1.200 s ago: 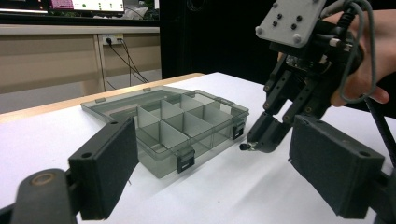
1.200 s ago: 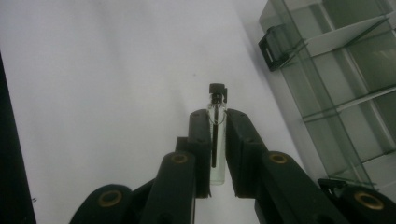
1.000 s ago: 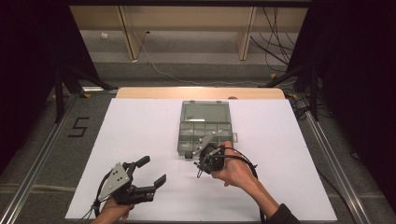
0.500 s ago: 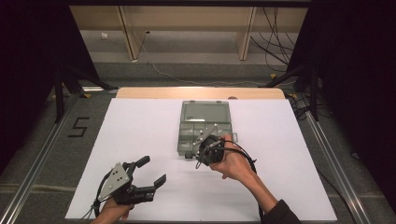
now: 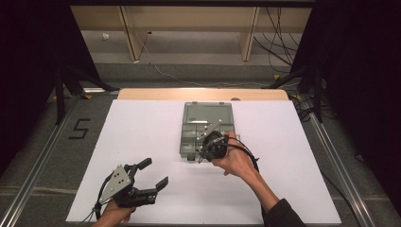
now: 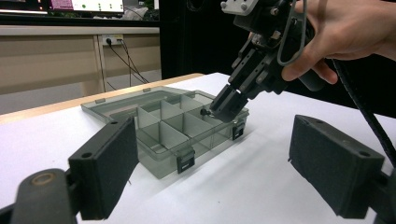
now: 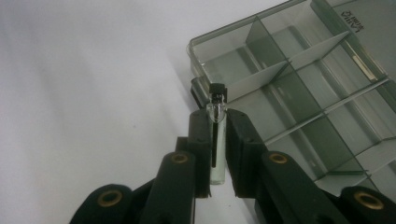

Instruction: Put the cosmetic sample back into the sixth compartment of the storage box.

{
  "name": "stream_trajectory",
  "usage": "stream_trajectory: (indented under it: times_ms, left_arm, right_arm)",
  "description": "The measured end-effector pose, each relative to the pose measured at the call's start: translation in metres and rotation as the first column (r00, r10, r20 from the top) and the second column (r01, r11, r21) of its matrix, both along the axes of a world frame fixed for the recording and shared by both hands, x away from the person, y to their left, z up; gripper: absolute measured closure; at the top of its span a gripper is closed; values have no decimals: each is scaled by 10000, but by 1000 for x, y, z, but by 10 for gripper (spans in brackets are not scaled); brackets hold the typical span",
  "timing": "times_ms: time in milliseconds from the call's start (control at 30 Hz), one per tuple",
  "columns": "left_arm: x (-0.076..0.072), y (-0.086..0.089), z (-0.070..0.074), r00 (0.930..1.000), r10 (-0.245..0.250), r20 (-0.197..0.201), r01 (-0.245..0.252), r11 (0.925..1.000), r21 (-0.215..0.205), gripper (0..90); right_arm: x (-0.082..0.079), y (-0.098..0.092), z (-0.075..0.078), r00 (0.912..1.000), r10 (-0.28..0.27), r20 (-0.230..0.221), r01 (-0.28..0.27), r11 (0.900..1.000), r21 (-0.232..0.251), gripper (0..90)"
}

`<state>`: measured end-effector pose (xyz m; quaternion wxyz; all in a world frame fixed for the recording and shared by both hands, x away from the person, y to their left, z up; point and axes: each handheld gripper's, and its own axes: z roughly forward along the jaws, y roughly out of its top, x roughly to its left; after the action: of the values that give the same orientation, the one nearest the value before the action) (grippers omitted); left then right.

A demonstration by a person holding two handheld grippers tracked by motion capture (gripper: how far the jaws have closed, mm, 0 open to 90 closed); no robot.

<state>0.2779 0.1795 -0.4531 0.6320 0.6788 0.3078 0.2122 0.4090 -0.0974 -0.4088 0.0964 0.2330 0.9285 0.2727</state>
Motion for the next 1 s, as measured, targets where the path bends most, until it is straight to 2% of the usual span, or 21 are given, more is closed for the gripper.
stream_trajectory:
  times_ms: [567,600,633,1000]
  left_arm:
    - [0,0,0,10000,3,-5,-3,10000,-20,150]
    - [0,0,0,10000,9,-10,-9,10000,-23,150]
    - [0,0,0,10000,8,-7,-8,10000,-17,150]
    - [0,1,0,10000,2,-11,-2,10000,20,150]
  right_arm:
    - [14,3,2,9992,-386,99,384,9990,221,810]
    - [16,3,1,9985,-538,113,535,9982,266,810]
    - [17,2,1,9989,-426,186,421,9988,239,810]
    - [27,3,-3,9968,-800,39,797,9959,424,810]
